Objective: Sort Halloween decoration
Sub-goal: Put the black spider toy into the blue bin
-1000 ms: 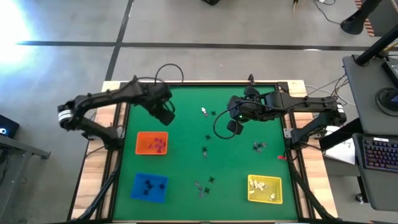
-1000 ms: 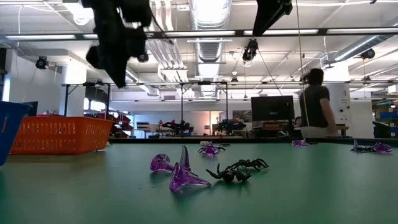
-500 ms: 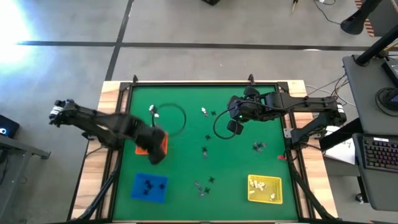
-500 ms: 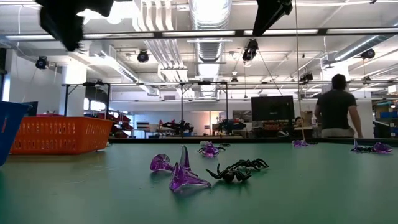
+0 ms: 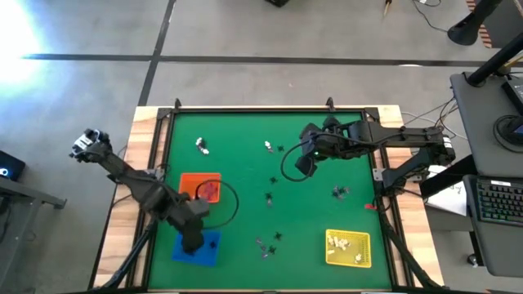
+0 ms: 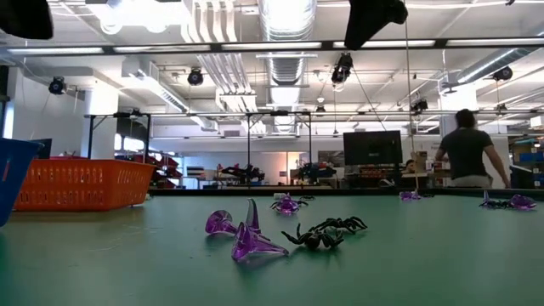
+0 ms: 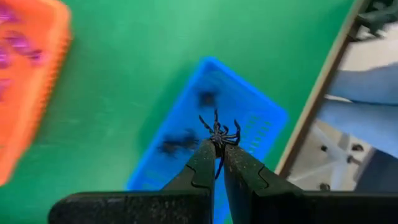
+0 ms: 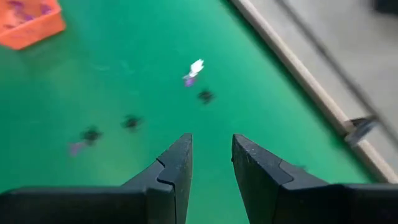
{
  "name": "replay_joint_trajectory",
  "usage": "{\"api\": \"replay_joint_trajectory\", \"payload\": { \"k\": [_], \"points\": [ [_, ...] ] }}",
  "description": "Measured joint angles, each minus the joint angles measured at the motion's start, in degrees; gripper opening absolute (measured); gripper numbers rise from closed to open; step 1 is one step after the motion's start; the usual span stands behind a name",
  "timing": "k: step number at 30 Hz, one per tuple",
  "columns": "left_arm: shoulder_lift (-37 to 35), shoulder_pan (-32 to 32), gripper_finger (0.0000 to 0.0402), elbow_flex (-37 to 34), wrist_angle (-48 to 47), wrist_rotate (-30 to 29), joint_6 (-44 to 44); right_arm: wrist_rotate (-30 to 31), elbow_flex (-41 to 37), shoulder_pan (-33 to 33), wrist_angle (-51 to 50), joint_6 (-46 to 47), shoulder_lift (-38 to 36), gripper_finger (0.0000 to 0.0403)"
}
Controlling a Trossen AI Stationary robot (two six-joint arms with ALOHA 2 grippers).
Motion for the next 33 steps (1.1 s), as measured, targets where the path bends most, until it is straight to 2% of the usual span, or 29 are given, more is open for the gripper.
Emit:
{"api": "replay_joint_trajectory", "payload": {
  "k": [5, 10, 22, 33],
  "points": [
    [2.0, -4.5, 0.0000, -0.5, 3.6, 0.0, -0.5, -5.7, 0.0, 0.0, 0.0, 4.2, 0.0, 0.0107],
    [5.7, -6.6, 0.0000, -3.8, 4.5, 0.4, -0.3, -8.1, 0.0, 0.5, -0.2, 10.1, 0.0, 0.0107],
    [13.0, -6.8, 0.0001, -7.4, 8.7, 2.0, 6.9, -8.2, 0.0, 7.8, -0.2, 17.8, 0.0, 0.0107],
    [13.4, -6.8, 0.0047, -7.9, 8.6, 1.9, 7.0, -7.6, 0.0, 12.5, 0.0, 21.4, 0.0, 0.0107]
  ]
}}
